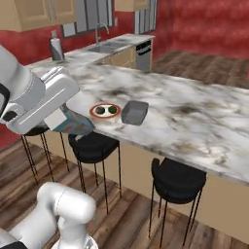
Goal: Retrieve the tupperware and aluminum foil from the cabinet and place them on the dining counter near the plate with lime and squash to prepare for storing leftovers.
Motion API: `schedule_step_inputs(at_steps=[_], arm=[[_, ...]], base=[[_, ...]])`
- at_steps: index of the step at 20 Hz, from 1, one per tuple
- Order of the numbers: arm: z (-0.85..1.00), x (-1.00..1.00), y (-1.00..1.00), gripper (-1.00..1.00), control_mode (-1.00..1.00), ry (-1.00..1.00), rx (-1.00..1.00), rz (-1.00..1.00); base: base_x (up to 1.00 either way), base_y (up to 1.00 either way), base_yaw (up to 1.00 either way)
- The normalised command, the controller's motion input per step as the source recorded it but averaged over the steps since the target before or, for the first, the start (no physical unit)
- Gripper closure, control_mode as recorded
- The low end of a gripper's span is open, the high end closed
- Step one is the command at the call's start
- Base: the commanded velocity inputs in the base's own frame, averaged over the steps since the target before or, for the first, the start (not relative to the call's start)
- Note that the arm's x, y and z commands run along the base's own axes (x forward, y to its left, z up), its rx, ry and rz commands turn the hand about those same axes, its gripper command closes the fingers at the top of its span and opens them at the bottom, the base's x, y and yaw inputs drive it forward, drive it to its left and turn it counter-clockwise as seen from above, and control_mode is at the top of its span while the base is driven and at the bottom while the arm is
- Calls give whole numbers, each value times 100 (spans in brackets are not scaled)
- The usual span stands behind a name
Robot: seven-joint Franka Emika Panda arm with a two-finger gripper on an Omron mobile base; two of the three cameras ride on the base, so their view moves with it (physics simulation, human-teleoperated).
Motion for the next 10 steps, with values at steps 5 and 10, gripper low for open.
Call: schedule_step_inputs(at_steps=[5, 10], arm=[[0, 0, 0, 100, 100, 0, 0, 0], [0, 0, 0, 100, 100, 0, 0, 0]], base=[[59, 77, -46], [70, 25, -28]])
